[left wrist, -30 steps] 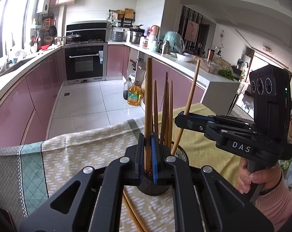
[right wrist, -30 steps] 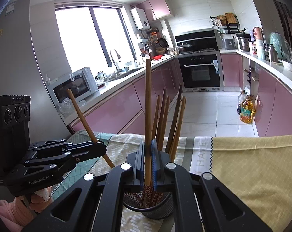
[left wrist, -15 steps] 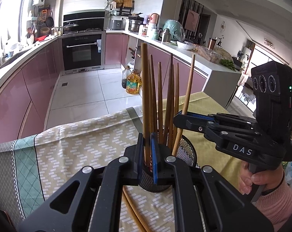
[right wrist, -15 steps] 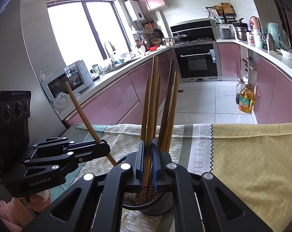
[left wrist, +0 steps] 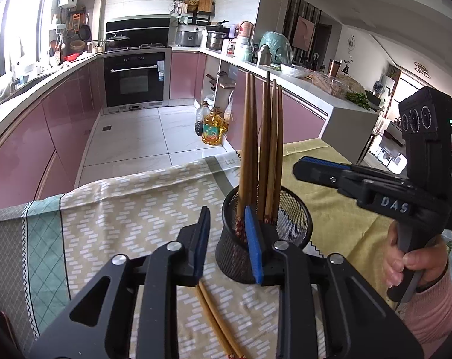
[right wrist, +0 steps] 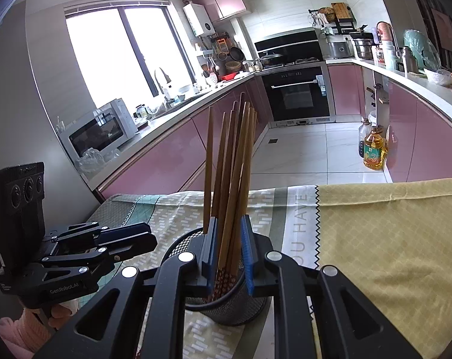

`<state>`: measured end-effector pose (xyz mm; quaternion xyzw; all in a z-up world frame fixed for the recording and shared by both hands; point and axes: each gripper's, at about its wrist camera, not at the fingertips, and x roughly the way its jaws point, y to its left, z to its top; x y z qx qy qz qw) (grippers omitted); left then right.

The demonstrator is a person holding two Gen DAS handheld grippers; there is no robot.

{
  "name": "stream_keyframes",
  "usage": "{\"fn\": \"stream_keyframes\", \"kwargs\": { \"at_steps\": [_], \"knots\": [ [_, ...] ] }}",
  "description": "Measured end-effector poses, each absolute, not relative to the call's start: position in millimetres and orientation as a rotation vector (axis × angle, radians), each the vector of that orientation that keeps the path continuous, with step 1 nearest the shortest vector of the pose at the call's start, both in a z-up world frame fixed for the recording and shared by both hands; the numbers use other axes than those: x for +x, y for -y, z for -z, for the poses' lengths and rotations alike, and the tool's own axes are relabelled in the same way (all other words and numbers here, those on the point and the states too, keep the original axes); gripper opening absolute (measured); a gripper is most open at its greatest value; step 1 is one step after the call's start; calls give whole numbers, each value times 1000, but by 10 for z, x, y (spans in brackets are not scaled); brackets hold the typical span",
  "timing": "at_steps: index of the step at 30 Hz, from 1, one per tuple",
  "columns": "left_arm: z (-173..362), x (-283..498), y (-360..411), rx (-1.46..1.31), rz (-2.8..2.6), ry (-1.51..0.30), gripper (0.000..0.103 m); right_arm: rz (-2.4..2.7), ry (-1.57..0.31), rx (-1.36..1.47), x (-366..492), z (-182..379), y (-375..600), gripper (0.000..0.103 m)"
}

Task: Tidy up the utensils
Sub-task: 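Open both grippers to release the chopsticks into the mesh cup, then move both open grippers down to the two loose chopsticks on the cloth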

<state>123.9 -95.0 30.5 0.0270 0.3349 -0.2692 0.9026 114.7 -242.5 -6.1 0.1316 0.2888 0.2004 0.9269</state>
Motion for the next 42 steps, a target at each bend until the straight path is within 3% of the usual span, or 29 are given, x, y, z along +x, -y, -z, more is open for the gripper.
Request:
{"fn": "stream_keyframes", "kwargs": {
  "at_steps": [4, 13, 24, 42],
  "knots": [
    [-189, 1086, 818, 80, 522, -691, 36, -460, -582, 249, 946, 45, 2402, 27],
    [348, 794, 594, 126, 474, -817, 43, -569, -676, 232, 612, 351, 2187, 34],
    [676, 587, 540, 155, 423, -876, 44, -631, -829, 245, 588, 846, 1752, 35],
    [793, 531, 484, 147, 418, -891, 44, -577, -891, 195, 679, 976, 1434, 35]
  ]
}}
